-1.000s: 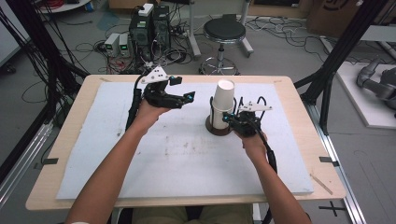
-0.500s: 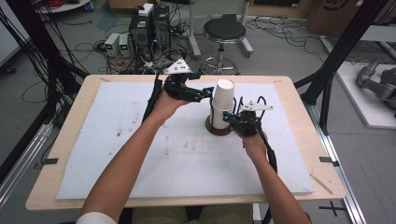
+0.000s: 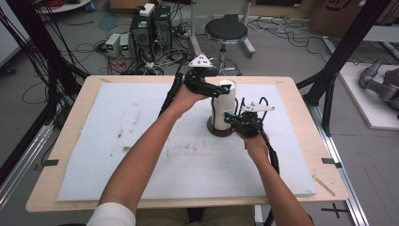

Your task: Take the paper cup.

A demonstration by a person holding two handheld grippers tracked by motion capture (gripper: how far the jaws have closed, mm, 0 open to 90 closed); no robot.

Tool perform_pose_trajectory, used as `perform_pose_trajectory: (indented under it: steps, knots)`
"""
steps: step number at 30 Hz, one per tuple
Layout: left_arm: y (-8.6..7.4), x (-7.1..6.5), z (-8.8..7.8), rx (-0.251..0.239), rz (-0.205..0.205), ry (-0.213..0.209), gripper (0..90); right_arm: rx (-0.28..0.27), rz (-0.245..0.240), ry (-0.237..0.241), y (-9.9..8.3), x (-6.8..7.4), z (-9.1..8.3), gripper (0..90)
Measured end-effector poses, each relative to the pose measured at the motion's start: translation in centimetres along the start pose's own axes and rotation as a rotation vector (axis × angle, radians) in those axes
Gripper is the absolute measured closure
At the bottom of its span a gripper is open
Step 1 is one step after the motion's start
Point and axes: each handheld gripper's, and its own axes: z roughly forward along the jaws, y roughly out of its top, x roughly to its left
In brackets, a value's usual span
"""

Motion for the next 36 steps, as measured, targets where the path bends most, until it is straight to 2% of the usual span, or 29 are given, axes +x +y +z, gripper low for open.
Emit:
perform_pose_trajectory:
  steps: [4,7,8,9,10,11,14,19,24,31,33,35,36]
  knots:
    - [0.0,-0.4,1.1,0.034,0.019,0.007,19.0,0.000,0.000,0.004,0.0,0.0,0.0,90.0]
    - [-0.3,-0.3,1.8,0.057,0.014,0.024,19.0,0.000,0.001,0.004,0.0,0.0,0.0,90.0]
    - [-0.4,-0.2,1.9,0.068,0.028,0.025,20.0,-0.001,0.000,0.001,0.0,0.0,0.0,90.0]
    - [-0.4,-0.2,1.9,0.068,0.028,0.025,22.5,0.000,0.000,0.001,0.0,0.0,0.0,90.0]
    - [-0.4,-0.2,1.9,0.066,0.031,0.013,31.8,0.003,0.002,0.002,0.0,0.0,0.0,90.0]
    - [-0.4,-0.2,1.8,0.055,0.048,-0.012,31.8,0.003,0.002,0.002,0.0,0.0,0.0,90.0]
    - [-0.2,-0.3,1.7,0.065,0.066,-0.019,34.8,0.004,0.001,0.006,-0.1,-0.1,0.0,90.0]
    - [0.2,-0.5,1.3,0.030,0.050,-0.022,35.1,-0.005,0.000,0.006,0.0,0.1,0.0,90.0]
    - [0.8,-0.7,0.6,0.004,0.061,-0.009,35.1,-0.007,-0.002,0.009,0.0,0.1,-0.1,90.0]
    - [2.1,-0.8,-1.0,-0.076,0.046,0.018,35.1,-0.009,-0.007,0.008,-0.1,0.1,-0.1,90.0]
    - [2.5,-0.9,-1.6,-0.097,0.045,0.023,35.0,-0.016,-0.013,0.013,-0.1,0.0,-0.3,87.4]
    - [3.1,-0.9,-2.4,-0.127,0.040,0.040,35.0,-0.029,-0.003,0.037,-0.1,-0.1,-0.5,80.6]
    - [3.6,-0.9,-3.2,-0.162,0.028,0.047,35.0,-0.035,0.005,0.055,-0.1,-0.1,-0.6,72.4]
